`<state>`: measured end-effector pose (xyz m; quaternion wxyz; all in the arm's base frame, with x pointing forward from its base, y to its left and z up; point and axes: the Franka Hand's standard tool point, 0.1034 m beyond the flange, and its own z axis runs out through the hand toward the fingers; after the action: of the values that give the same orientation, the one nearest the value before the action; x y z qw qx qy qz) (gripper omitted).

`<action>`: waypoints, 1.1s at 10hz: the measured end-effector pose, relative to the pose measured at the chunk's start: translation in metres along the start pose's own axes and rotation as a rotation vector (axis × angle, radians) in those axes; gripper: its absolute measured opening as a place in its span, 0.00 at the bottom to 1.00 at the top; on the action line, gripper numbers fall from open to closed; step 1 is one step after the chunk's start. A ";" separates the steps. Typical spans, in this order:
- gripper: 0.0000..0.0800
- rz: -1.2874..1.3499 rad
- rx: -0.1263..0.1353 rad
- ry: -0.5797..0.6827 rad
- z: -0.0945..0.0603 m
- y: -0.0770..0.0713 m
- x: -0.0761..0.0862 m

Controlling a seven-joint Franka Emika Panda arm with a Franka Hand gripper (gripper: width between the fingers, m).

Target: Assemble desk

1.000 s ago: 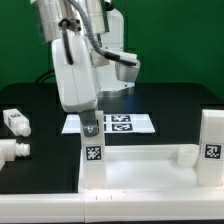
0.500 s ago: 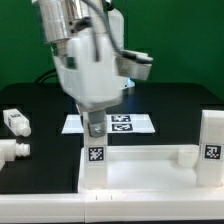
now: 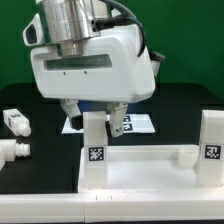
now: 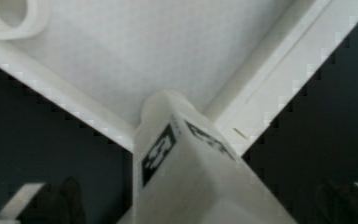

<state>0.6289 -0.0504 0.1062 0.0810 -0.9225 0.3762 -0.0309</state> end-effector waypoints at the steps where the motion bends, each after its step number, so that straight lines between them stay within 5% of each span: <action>1: 0.81 -0.259 -0.028 0.037 -0.003 -0.004 0.004; 3: 0.81 -0.608 -0.051 0.043 -0.004 -0.010 0.001; 5: 0.81 -0.617 -0.058 0.043 -0.004 -0.009 0.002; 6: 0.69 -0.604 -0.059 0.044 -0.004 -0.009 0.002; 7: 0.46 -0.583 -0.058 0.044 -0.004 -0.008 0.002; 8: 0.46 -0.529 -0.057 0.045 -0.004 -0.008 0.002; 9: 0.36 -0.394 -0.058 0.055 -0.004 -0.005 0.004; 11: 0.36 -0.038 -0.064 0.070 -0.004 -0.004 0.003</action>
Offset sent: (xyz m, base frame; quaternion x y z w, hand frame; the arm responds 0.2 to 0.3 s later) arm -0.0012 0.0116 0.0055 -0.0146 -0.0031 -0.3808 0.9245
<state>0.6332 -0.0505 0.1109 0.0374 -0.9299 0.3620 -0.0527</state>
